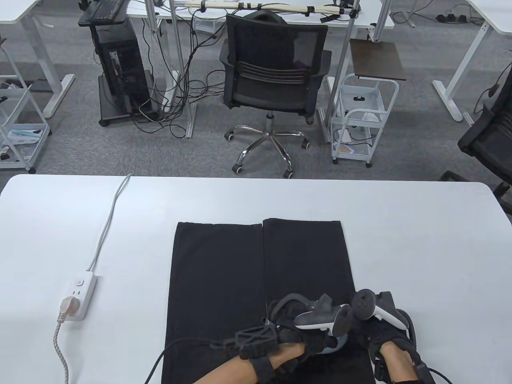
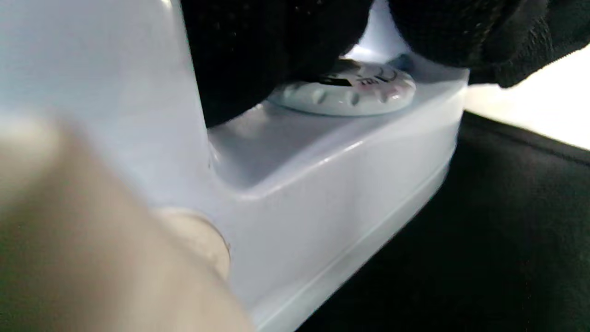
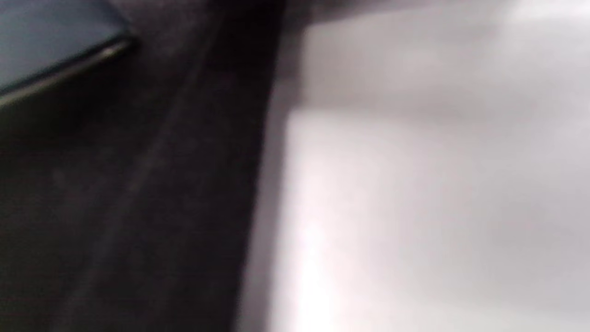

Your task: Iron trousers with electric iron on table

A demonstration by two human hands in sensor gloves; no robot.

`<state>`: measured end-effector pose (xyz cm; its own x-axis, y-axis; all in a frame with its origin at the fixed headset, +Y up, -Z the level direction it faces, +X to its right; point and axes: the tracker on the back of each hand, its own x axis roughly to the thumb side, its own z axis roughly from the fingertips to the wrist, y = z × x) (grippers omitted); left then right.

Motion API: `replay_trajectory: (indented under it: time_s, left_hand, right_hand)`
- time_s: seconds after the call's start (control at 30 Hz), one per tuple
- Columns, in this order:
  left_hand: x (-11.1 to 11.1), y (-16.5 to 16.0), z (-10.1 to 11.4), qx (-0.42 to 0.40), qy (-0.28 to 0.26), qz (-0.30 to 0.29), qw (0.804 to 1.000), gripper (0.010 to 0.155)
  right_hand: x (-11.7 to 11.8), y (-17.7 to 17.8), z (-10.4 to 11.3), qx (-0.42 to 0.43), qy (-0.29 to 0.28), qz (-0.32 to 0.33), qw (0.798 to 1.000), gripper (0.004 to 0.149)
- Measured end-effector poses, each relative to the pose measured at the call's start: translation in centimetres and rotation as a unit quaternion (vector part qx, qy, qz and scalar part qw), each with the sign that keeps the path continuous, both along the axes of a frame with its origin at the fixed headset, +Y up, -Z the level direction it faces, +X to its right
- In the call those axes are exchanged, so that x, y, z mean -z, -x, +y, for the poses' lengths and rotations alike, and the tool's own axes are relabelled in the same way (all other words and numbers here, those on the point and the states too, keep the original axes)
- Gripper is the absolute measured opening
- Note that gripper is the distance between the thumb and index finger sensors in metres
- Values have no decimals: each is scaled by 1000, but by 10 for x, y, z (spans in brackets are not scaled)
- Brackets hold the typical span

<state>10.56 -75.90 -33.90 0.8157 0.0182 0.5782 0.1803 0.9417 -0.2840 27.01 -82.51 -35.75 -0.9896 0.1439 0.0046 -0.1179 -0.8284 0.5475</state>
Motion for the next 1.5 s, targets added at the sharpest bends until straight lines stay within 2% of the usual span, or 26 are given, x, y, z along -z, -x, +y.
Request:
replay_trajectory:
  time_s: [0.13, 0.4, 0.47, 0.57, 0.67, 0.77, 0.9, 1.17, 1.3, 1.5]
  left_hand:
    - [34, 7, 1, 7, -12, 47, 999, 55]
    - [129, 26, 1, 5, -5, 160, 987, 55]
    - [146, 33, 1, 5, -4, 190, 982, 56]
    - [164, 46, 0, 2, -3, 229, 973, 55]
    - [170, 48, 0, -4, 9, 255, 967, 56]
    - [166, 45, 0, 6, -10, 255, 967, 55]
    - [152, 41, -1, 2, -1, 241, 971, 54]
    - [81, 22, -3, -4, 8, 155, 988, 54]
    - [37, 12, -3, -5, 15, 116, 993, 53]
    - [-20, 6, -4, -4, 18, 14, 1000, 53]
  right_hand:
    - [4, 1, 3, 9, 13, -4, 1000, 67]
    - [5, 3, 0, 10, 28, -5, 1000, 69]
    - [5, 4, 1, 11, 31, -6, 999, 69]
    - [5, 4, 1, 11, 35, -6, 999, 70]
    - [6, 5, 1, 11, 36, -8, 999, 71]
    - [6, 5, 1, 12, 36, -8, 999, 71]
    - [6, 4, 1, 19, 35, -11, 999, 70]
    - [8, -2, 4, 32, 22, -16, 999, 65]
    - [7, -4, 3, 41, 19, -17, 999, 65]
    - [7, -5, 3, 42, 9, -16, 999, 65]
